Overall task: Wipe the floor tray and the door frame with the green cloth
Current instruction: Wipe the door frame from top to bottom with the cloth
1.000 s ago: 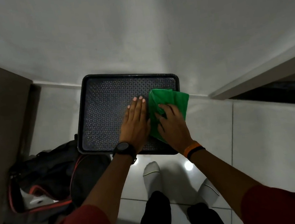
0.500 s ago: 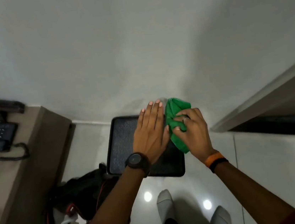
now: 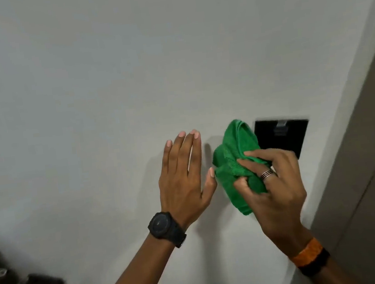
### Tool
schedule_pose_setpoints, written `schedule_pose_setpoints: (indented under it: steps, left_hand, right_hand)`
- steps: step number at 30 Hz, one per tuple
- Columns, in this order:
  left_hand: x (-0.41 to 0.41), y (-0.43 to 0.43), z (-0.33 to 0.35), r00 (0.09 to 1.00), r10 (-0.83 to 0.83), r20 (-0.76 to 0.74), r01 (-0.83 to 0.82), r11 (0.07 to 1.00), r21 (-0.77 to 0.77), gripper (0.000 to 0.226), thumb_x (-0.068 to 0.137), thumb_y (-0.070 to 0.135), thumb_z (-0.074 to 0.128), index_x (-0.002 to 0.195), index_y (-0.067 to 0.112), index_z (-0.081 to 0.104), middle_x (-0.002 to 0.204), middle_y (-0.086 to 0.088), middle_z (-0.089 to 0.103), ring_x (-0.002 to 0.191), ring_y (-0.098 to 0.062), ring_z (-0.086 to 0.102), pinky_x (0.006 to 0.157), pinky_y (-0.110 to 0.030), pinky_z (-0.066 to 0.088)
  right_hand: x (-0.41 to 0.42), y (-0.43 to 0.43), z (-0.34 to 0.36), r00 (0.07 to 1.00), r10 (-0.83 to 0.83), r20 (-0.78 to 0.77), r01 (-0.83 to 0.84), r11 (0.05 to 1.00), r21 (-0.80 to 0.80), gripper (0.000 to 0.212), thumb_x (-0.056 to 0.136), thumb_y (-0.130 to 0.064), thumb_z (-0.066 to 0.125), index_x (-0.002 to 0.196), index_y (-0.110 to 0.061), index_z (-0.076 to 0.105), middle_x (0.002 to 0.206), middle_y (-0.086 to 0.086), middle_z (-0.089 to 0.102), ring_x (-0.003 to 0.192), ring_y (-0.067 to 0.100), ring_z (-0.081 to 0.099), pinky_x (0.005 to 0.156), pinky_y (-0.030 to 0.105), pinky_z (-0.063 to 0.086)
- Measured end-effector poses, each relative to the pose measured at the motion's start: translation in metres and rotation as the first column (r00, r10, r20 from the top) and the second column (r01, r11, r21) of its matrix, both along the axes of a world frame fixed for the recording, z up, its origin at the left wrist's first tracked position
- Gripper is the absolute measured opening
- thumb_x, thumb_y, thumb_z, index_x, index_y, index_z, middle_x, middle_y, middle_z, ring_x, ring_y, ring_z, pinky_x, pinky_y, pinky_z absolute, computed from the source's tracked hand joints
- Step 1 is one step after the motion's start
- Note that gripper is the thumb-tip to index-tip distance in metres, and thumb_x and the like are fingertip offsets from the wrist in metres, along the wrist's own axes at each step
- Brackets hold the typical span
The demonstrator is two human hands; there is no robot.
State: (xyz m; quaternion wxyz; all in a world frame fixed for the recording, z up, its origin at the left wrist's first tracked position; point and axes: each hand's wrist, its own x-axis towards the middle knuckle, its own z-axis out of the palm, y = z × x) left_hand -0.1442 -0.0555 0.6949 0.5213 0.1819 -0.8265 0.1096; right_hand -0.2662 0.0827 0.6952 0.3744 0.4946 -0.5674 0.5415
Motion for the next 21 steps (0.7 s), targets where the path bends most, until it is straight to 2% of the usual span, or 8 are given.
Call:
schedule_pose_setpoints:
  steps: [3, 8, 10, 12, 14, 17, 20, 21]
  left_hand:
    - [-0.018, 0.007, 0.086, 0.997, 0.006, -0.083, -0.014, 0.996, -0.087, 0.066, 0.104, 0.041, 0.035, 0.155, -0.001, 0.030, 0.162, -0.018, 0.035, 0.155, -0.032, 0.025, 0.129, -0.049, 0.017]
    - [-0.053, 0.026, 0.202, 0.990, -0.021, -0.140, -0.009, 0.978, -0.207, 0.071, 0.104, 0.046, 0.032, 0.157, -0.001, 0.026, 0.165, -0.017, 0.029, 0.157, -0.031, 0.018, 0.129, -0.049, 0.015]
    - [-0.071, 0.033, 0.237, 0.989, -0.029, -0.145, -0.009, 0.967, -0.256, 0.071, 0.104, 0.046, 0.031, 0.157, -0.001, 0.026, 0.165, -0.018, 0.028, 0.157, -0.032, 0.017, 0.129, -0.049, 0.014]
    - [-0.092, 0.042, 0.267, 0.989, -0.049, -0.142, 0.002, 0.950, -0.311, 0.071, 0.105, 0.046, 0.032, 0.157, -0.002, 0.027, 0.165, -0.019, 0.029, 0.156, -0.033, 0.019, 0.129, -0.049, 0.014]
    - [-0.108, 0.051, 0.293, 0.985, -0.063, -0.163, 0.001, 0.935, -0.355, 0.069, 0.105, 0.044, 0.035, 0.156, -0.002, 0.028, 0.164, -0.019, 0.030, 0.156, -0.034, 0.020, 0.129, -0.050, 0.016]
    - [-0.133, 0.066, 0.322, 0.974, -0.094, -0.207, 0.007, 0.923, -0.384, 0.067, 0.104, 0.040, 0.038, 0.156, -0.001, 0.029, 0.164, -0.019, 0.032, 0.155, -0.034, 0.021, 0.128, -0.051, 0.019]
    - [-0.150, 0.077, 0.341, 0.965, -0.117, -0.235, 0.015, 0.920, -0.393, 0.067, 0.103, 0.039, 0.038, 0.157, -0.001, 0.028, 0.164, -0.019, 0.032, 0.156, -0.033, 0.021, 0.128, -0.050, 0.018]
    - [-0.155, 0.079, 0.345, 0.963, -0.122, -0.240, 0.018, 0.918, -0.397, 0.067, 0.103, 0.038, 0.038, 0.157, -0.001, 0.028, 0.164, -0.019, 0.032, 0.156, -0.034, 0.021, 0.128, -0.050, 0.018]
  right_hand:
    - [-0.010, 0.011, 0.093, 0.990, -0.074, -0.117, 0.056, 0.987, -0.148, 0.012, 0.089, -0.001, 0.072, 0.094, 0.006, 0.080, 0.103, 0.020, 0.074, 0.100, 0.031, 0.060, 0.092, 0.028, 0.052]
    - [-0.040, 0.036, 0.217, 0.952, -0.188, -0.241, 0.103, 0.939, -0.328, 0.012, 0.089, 0.003, 0.070, 0.096, 0.006, 0.079, 0.104, 0.023, 0.073, 0.103, 0.032, 0.056, 0.102, 0.018, 0.039]
    - [-0.056, 0.048, 0.257, 0.933, -0.246, -0.263, 0.136, 0.917, -0.374, 0.012, 0.087, 0.006, 0.071, 0.096, 0.006, 0.079, 0.105, 0.023, 0.073, 0.104, 0.033, 0.057, 0.100, 0.021, 0.041]
    - [-0.075, 0.061, 0.297, 0.906, -0.329, -0.267, 0.194, 0.882, -0.430, 0.012, 0.086, 0.006, 0.070, 0.094, 0.005, 0.079, 0.105, 0.023, 0.073, 0.103, 0.036, 0.059, 0.095, 0.030, 0.047]
    - [-0.088, 0.074, 0.337, 0.884, -0.381, -0.270, 0.209, 0.840, -0.501, 0.012, 0.085, 0.005, 0.070, 0.093, 0.004, 0.079, 0.104, 0.022, 0.073, 0.103, 0.034, 0.059, 0.093, 0.029, 0.048]
    - [-0.103, 0.098, 0.398, 0.838, -0.465, -0.286, 0.178, 0.729, -0.661, 0.015, 0.082, 0.006, 0.071, 0.093, 0.002, 0.079, 0.103, 0.021, 0.072, 0.101, 0.037, 0.063, 0.096, 0.014, 0.038]
    - [-0.119, 0.113, 0.446, 0.784, -0.552, -0.285, 0.132, 0.596, -0.792, 0.016, 0.082, 0.007, 0.069, 0.095, 0.002, 0.078, 0.108, 0.024, 0.070, 0.112, 0.028, 0.054, 0.103, 0.019, 0.042]
    - [-0.125, 0.113, 0.454, 0.779, -0.568, -0.266, 0.161, 0.590, -0.791, 0.015, 0.084, 0.007, 0.066, 0.095, 0.005, 0.076, 0.114, 0.028, 0.069, 0.120, 0.030, 0.053, 0.110, 0.023, 0.043]
